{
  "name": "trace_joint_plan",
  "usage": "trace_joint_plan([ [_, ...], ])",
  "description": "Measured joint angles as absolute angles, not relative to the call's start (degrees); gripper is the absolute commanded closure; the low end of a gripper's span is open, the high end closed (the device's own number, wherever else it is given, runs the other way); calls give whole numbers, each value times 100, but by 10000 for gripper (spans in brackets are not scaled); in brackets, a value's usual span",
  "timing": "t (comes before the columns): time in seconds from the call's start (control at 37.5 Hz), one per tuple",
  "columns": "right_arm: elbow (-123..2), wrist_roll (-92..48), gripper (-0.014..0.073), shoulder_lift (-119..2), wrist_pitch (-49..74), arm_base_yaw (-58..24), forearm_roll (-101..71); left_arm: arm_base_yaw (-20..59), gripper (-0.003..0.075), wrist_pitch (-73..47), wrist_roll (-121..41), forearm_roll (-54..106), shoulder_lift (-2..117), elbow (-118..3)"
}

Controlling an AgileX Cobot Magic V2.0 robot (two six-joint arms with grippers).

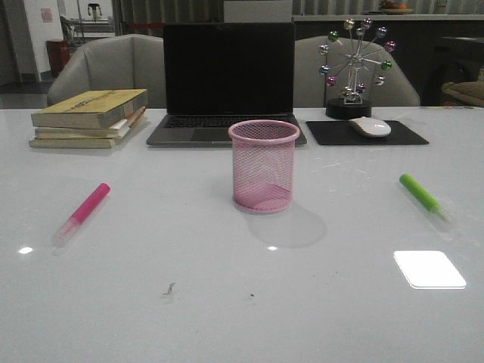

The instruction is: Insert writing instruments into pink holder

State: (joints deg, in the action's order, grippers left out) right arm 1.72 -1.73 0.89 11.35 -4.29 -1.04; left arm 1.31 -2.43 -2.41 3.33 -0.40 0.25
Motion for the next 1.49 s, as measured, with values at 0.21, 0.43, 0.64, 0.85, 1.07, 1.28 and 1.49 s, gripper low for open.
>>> trace_joint_plan([
  [0.21, 172, -173, 569, 89, 1135, -429, -104, 131, 629, -243, -241, 333, -40, 25],
  [0.43, 172, -173, 569, 89, 1135, -429, -104, 131, 629, -243, -241, 333, -40, 25],
  [0.64, 172, -173, 569, 89, 1135, -429, -104, 131, 629, -243, -241, 527, -40, 25],
  [0.85, 172, -173, 569, 89, 1097, -429, -104, 131, 629, -243, -241, 575, -40, 25],
  [1.07, 172, -173, 569, 89, 535, -429, -104, 131, 629, -243, -241, 579, -40, 25],
  [1.28, 172, -173, 569, 89, 436, -429, -104, 131, 629, -243, -241, 569, -40, 25],
  [1.49, 172, -173, 569, 89, 188, -429, -104, 131, 629, 0, -241, 569, -40, 25],
])
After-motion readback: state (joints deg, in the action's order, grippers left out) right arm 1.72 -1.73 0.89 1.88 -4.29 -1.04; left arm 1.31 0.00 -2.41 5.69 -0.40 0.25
